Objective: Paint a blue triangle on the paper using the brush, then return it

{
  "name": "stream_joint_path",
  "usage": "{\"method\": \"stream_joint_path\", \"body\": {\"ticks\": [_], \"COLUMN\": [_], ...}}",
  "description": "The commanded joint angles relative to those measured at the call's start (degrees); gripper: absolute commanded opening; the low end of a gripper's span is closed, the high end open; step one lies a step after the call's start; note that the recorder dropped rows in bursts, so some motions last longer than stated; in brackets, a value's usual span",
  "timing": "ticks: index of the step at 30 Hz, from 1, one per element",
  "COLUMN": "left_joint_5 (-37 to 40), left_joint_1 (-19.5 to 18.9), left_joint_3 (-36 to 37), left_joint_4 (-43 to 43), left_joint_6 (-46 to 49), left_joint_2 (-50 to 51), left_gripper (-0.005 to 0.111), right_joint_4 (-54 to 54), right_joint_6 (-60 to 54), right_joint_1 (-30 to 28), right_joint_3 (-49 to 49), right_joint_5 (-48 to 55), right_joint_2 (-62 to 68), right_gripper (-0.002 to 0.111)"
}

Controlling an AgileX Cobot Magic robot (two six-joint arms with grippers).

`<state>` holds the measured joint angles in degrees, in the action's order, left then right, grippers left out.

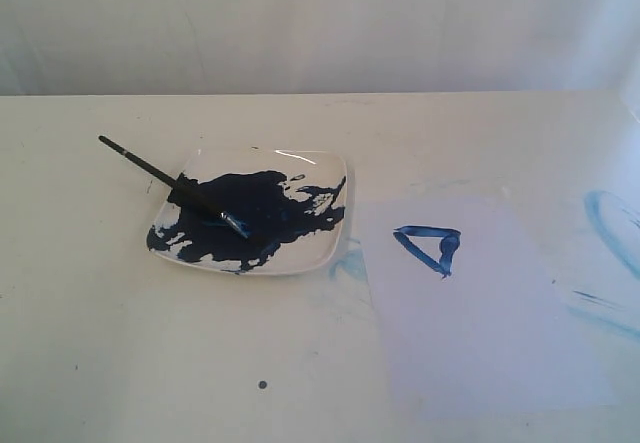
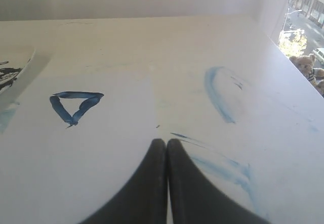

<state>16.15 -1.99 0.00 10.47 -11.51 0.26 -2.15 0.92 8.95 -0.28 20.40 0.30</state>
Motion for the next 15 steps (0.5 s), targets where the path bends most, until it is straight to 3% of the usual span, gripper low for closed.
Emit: {"method": "stream_joint_path", "body": {"ticks": [1, 15], "left_joint_5": [0.1, 0.1], "left_joint_1": [-0.1, -0.1], "left_joint_3": [0.0, 0.0], "left_joint_4": [0.2, 0.2], "left_joint_6": [-0.2, -0.2], "left_joint_2": [-0.3, -0.3], "left_gripper": [0.000, 0.000], "right_joint_4": [0.1, 0.1], "right_joint_6": [-0.5, -0.5], "right_joint_1": [-0.4, -3.1], "right_joint_3": [0.3, 0.3], "right_joint_5": [-1.1, -1.2], "right_joint_2": [-0.3, -0.3], "right_gripper": [0.000, 0.000]}}
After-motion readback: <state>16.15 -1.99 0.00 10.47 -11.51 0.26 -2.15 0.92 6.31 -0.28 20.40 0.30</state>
